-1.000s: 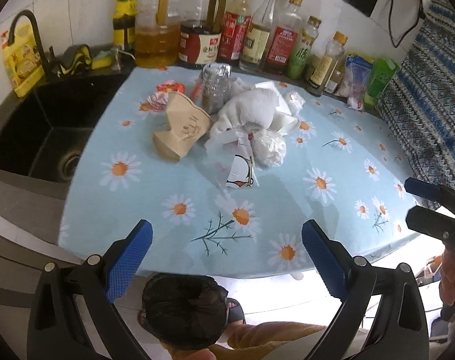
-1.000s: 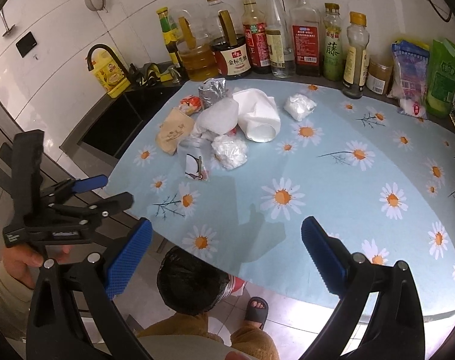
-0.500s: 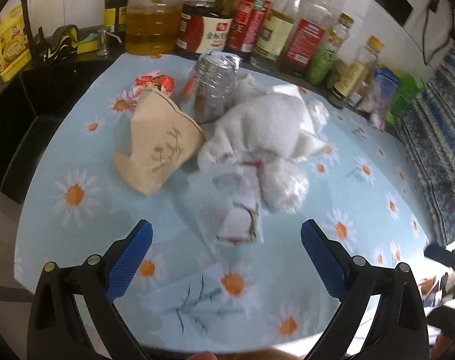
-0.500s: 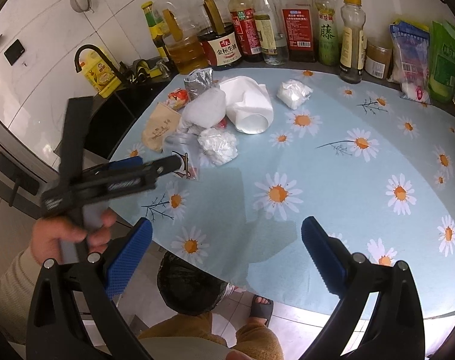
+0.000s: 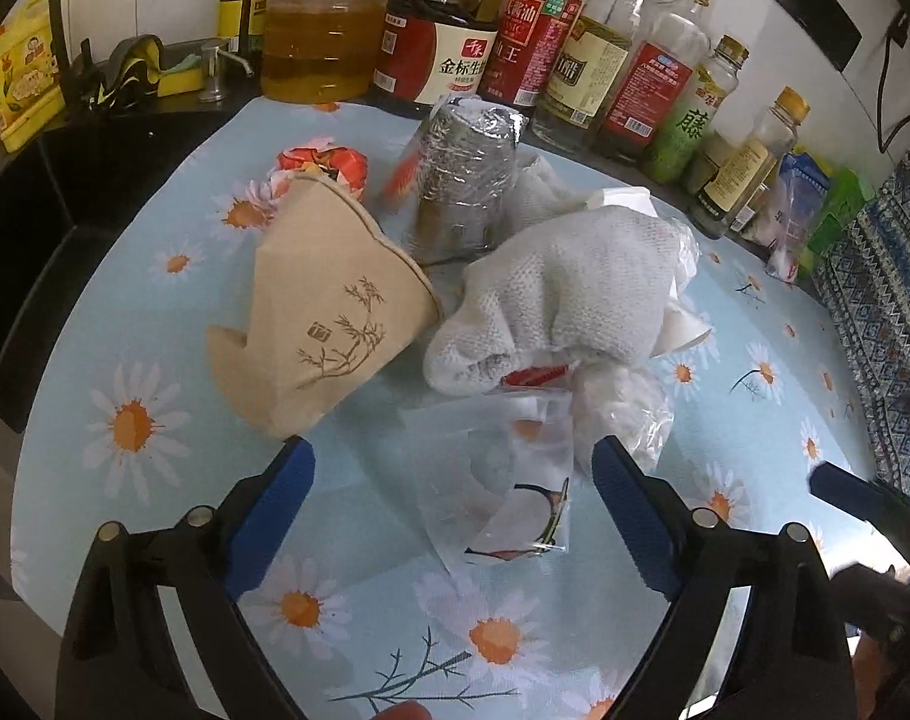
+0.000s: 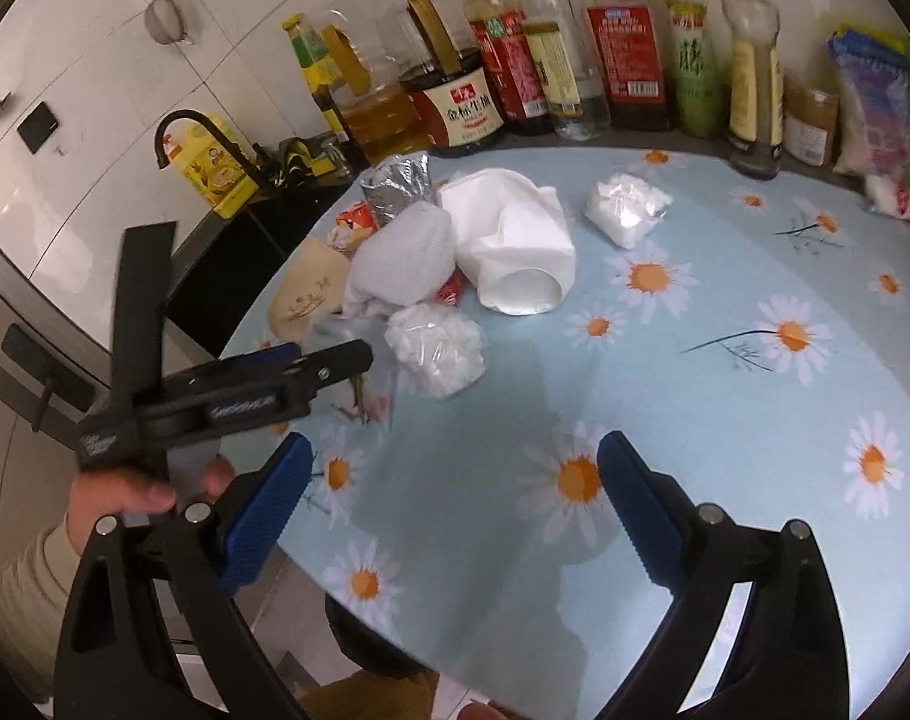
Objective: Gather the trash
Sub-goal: 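Grasp the clear plastic cup with the left tool while the right tool grasps the crumpled plastic bag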
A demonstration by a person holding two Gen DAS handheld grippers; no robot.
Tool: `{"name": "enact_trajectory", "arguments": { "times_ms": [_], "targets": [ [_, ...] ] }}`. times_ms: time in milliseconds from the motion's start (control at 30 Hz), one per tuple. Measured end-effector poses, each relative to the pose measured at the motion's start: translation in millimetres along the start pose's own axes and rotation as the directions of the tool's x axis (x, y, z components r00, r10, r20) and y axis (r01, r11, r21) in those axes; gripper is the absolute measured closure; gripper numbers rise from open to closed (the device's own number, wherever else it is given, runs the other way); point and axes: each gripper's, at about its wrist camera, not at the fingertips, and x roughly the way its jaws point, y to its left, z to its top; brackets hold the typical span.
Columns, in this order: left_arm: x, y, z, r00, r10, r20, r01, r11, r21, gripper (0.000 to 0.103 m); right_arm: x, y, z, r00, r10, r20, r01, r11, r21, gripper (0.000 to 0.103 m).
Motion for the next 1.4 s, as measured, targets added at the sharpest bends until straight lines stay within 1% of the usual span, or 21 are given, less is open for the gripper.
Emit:
{"name": "enact_trajectory", "arguments": {
  "times_ms": [67,100,133,267,300,333,367,467,667,700,767,900,1000,1067,1133,1200,1233,1267,1367,1400],
  "targets": [
    [1,-1,0,1.000,-0.008,0.003,0.008,1.000,0.000,0.013,9,-3,4,1.000,0.008,-0.014,-0.008,1.000,0.001,0.009],
    [1,-2,0,1.000,-0.005,0.004,0.005,1.000,0.002,0.015,12,-4,5,1.000,0.013,-0.017,-0.013,1.000,0.002,0.009],
    [2,-2,0,1.000,-0.002,0.003,0.002,1.000,0.003,0.021,16,-5,7,1.000,0.022,-0.022,-0.022,1.000,0.005,0.009],
    [6,-2,1,1.000,-0.012,-0.006,0.012,1.000,-0.007,0.030,25,-13,15,0.996,0.078,-0.030,-0.077,0.996,0.043,0.010],
    [7,-1,1,1.000,-0.021,-0.007,0.021,1.000,-0.011,0.037,26,-14,18,0.994,0.107,-0.026,-0.106,0.993,0.054,0.010],
    [7,-1,1,1.000,-0.025,-0.008,0.025,1.000,-0.011,0.046,27,-15,19,0.993,0.114,-0.024,-0.113,0.992,0.056,0.010],
    [7,-1,1,1.000,-0.023,-0.008,0.023,1.000,-0.012,0.047,29,-15,21,0.994,0.111,-0.026,-0.109,0.992,0.058,0.010],
    [7,2,1,0.999,-0.044,-0.011,0.043,0.999,-0.023,0.047,37,-17,24,0.994,0.106,-0.035,-0.104,0.993,0.058,0.010],
    [0,4,-3,0.997,-0.073,-0.017,0.073,0.997,-0.018,0.047,60,-15,23,0.993,0.090,-0.082,-0.086,0.995,0.049,0.010],
    [-1,5,-5,0.997,-0.072,-0.017,0.072,0.997,-0.015,0.047,63,-13,23,0.991,0.097,-0.086,-0.094,0.995,0.045,0.011],
    [-7,8,-9,0.997,-0.071,-0.010,0.071,0.997,-0.015,0.047,69,-11,24,0.992,0.084,-0.098,-0.082,0.996,0.031,0.015],
    [-20,20,-19,0.998,-0.060,0.000,0.060,0.998,-0.032,0.047,75,-3,28,0.993,0.074,-0.096,-0.074,0.997,0.000,0.017],
    [-28,30,-26,0.998,-0.056,0.007,0.056,0.997,-0.056,0.047,82,0,33,0.995,0.047,-0.092,-0.050,0.998,-0.026,0.018],
    [-33,35,-29,0.999,-0.053,0.012,0.053,0.996,-0.066,0.047,89,1,37,0.995,0.030,-0.098,-0.034,0.999,-0.036,0.026],
    [-37,40,-33,0.999,-0.051,0.018,0.052,0.995,-0.080,0.047,95,2,38,0.994,0.006,-0.108,-0.011,0.999,-0.048,0.029],
    [-41,43,-35,0.998,-0.052,0.022,0.054,0.995,-0.090,0.047,98,3,41,0.994,0.005,-0.107,-0.011,0.998,-0.056,0.029],
    [-42,44,-36,0.998,-0.052,0.024,0.054,0.994,-0.093,0.047,99,4,41,0.994,0.004,-0.108,-0.010,0.998,-0.060,0.032],
    [-43,45,-37,0.998,-0.052,0.027,0.054,0.994,-0.099,0.047,100,5,42,0.994,-0.001,-0.106,-0.006,0.998,-0.064,0.037],
    [-47,49,-40,0.998,-0.046,0.038,0.050,0.992,-0.113,0.047,102,9,41,0.994,0.000,-0.108,-0.008,0.997,-0.075,0.045],
    [-47,49,-41,0.998,-0.049,0.037,0.053,0.992,-0.118,0.047,102,11,40,0.995,-0.009,-0.102,0.000,0.996,-0.087,0.046]
  ]
}}
